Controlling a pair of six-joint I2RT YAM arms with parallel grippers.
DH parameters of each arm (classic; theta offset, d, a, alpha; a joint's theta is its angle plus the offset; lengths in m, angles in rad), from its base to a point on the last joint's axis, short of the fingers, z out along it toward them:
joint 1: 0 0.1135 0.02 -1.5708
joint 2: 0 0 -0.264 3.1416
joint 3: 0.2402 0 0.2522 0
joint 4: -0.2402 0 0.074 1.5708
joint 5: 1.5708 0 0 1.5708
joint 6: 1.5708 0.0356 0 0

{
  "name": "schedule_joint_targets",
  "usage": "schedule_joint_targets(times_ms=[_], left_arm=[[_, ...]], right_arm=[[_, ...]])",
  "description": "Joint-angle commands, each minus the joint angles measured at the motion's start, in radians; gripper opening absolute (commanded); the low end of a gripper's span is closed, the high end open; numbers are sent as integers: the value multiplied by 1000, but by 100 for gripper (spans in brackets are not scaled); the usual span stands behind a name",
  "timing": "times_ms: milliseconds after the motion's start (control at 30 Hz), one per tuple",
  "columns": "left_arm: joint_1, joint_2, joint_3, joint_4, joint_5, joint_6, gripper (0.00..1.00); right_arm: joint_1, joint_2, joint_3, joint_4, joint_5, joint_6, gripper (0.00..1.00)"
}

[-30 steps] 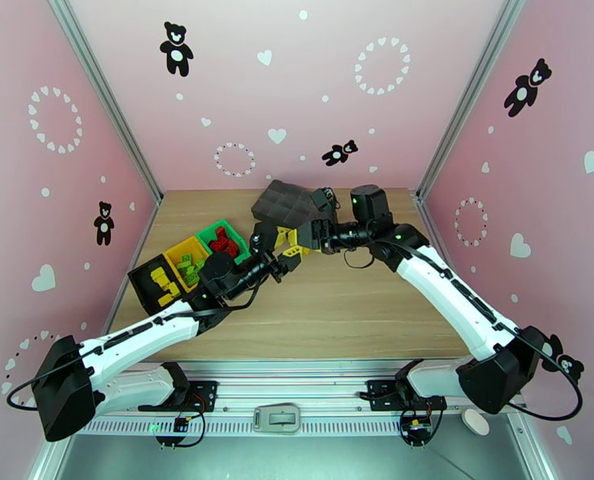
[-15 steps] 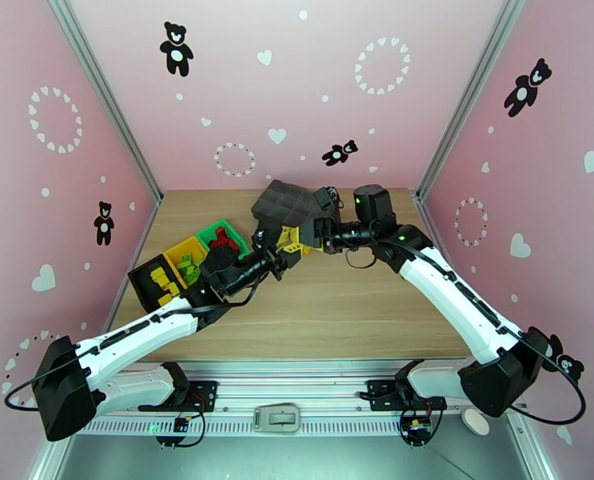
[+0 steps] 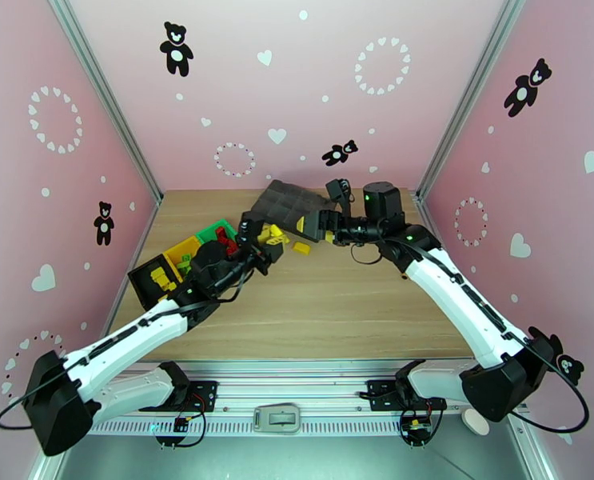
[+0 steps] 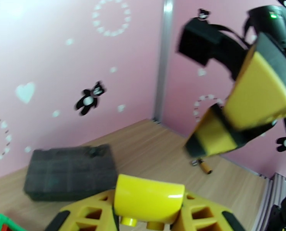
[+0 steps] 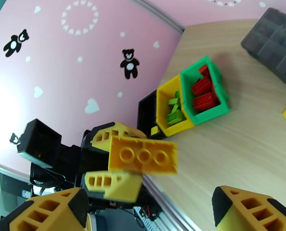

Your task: Sort the legos into containers by color

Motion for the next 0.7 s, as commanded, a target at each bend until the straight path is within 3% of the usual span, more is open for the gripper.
schedule_joint_targets(times_ms=[0, 100, 233, 400, 567, 667], left_arm=[[12, -62, -16, -146, -183, -26, 6], [35, -100, -20, -269, -330, -54, 7], [131, -147, -42, -427, -480, -164, 8], [315, -199, -82, -593, -532, -334, 9], [465, -230, -112, -681, -595, -419, 11], [565, -226, -131, -680, -593, -462, 19]], right_arm=[[-1, 27, -12, 6, 45, -45, 89], [0, 55, -26, -6, 93, -80, 89], [4, 103, -65, 9, 129, -103, 88], [19, 179, -111, 54, 117, -106, 86], [31, 253, -133, 94, 88, -107, 85], [35, 294, -134, 107, 83, -110, 84]])
